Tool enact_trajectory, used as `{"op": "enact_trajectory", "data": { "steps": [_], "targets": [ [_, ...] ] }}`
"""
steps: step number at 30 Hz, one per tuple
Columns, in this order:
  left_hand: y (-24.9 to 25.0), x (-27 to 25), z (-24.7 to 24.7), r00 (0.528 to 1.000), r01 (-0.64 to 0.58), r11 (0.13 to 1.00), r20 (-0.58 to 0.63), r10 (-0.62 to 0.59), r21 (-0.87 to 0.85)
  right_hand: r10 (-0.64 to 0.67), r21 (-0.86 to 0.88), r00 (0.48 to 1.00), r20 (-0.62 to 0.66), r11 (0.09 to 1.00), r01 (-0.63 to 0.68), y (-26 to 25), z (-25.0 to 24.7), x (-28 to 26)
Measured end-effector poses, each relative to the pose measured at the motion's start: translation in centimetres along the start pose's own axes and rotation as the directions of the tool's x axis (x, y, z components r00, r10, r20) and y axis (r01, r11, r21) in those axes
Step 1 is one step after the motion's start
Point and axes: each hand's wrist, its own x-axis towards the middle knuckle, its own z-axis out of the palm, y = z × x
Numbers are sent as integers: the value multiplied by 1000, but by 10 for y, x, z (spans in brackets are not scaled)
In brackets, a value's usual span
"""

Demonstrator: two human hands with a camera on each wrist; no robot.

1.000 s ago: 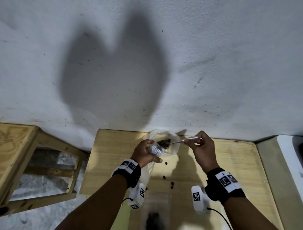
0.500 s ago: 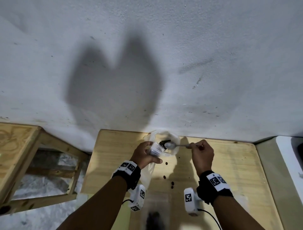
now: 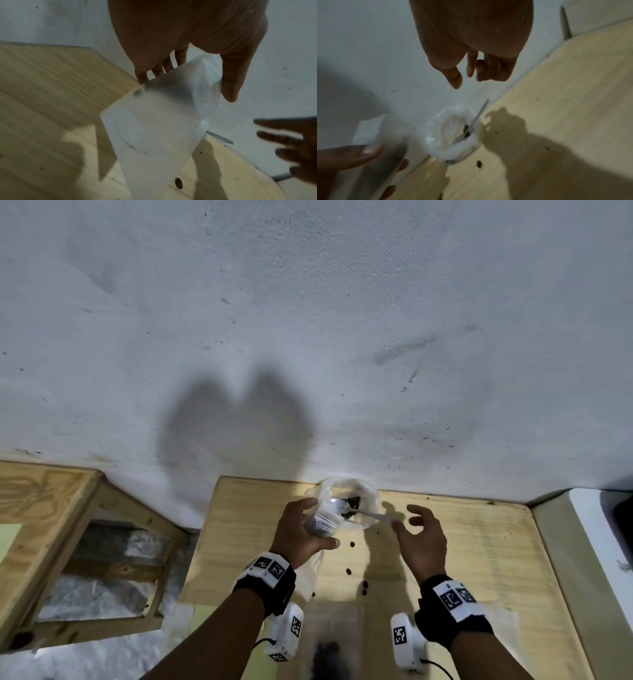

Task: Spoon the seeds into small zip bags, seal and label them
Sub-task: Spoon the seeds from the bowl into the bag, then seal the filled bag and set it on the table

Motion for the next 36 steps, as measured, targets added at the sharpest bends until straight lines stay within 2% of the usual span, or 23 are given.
{"op": "enact_trajectory", "data": {
  "steps": [2, 3, 5, 7, 8, 10, 12, 14, 16, 18, 20, 22, 27, 32, 36],
  "targets": [
    [12, -7, 0, 998, -63, 997, 24, 62, 50, -135, 134, 978, 157, 984, 114, -21, -5, -11],
    [17, -10, 0, 993, -113, 991, 39, 110, 74, -205, 166, 940, 273, 972, 164, -32, -5, -16],
    [26, -13, 3, 975, -219, 972, 61, 214, 83, -290, 143, 838, 463, 957, 252, -51, -5, -24],
    [32, -14, 5, 957, -288, 954, 66, 283, 87, -299, 29, 789, 537, 941, 337, -60, -4, -25],
    [34, -14, 4, 949, -314, 944, 67, 309, 103, -307, -15, 786, 537, 928, 373, -63, -3, -22],
    [38, -14, 2, 944, -328, 938, 69, 322, 111, -342, -44, 812, 473, 911, 409, -65, -4, -16],
    [43, -13, -3, 966, -255, 967, 42, 254, 19, -388, -36, 839, 383, 901, 433, -69, -7, -12],
    [47, -10, -7, 983, -181, 978, -56, 176, -108, -415, -35, 861, 294, 895, 444, -73, -8, -12],
    [50, -7, -11, 978, -175, 969, -143, 151, -173, -428, 8, 873, 234, 899, 439, -74, -8, -14],
    [56, -8, -15, 979, -172, 952, -154, 136, -254, -418, 123, 885, 206, 908, 400, -75, -6, -16],
    [61, -11, -16, 979, -175, 932, -153, 133, -316, -381, 238, 899, 215, 913, 330, -75, -4, -17],
    [63, -13, -15, 982, -170, 920, -144, 126, -352, -337, 261, 904, 262, 927, 270, -74, -1, -16],
    [61, -19, -14, 987, -159, 916, -42, 155, -369, -344, 272, 902, 262, 923, 273, -69, 5, -15],
    [61, -15, -14, 989, -147, 896, -50, 138, -419, -339, 271, 906, 252, 924, 270, -70, 7, -16],
    [62, -12, -15, 993, -114, 929, -24, 112, -352, -330, 302, 900, 286, 922, 242, -72, 9, -15]
  ]
}}
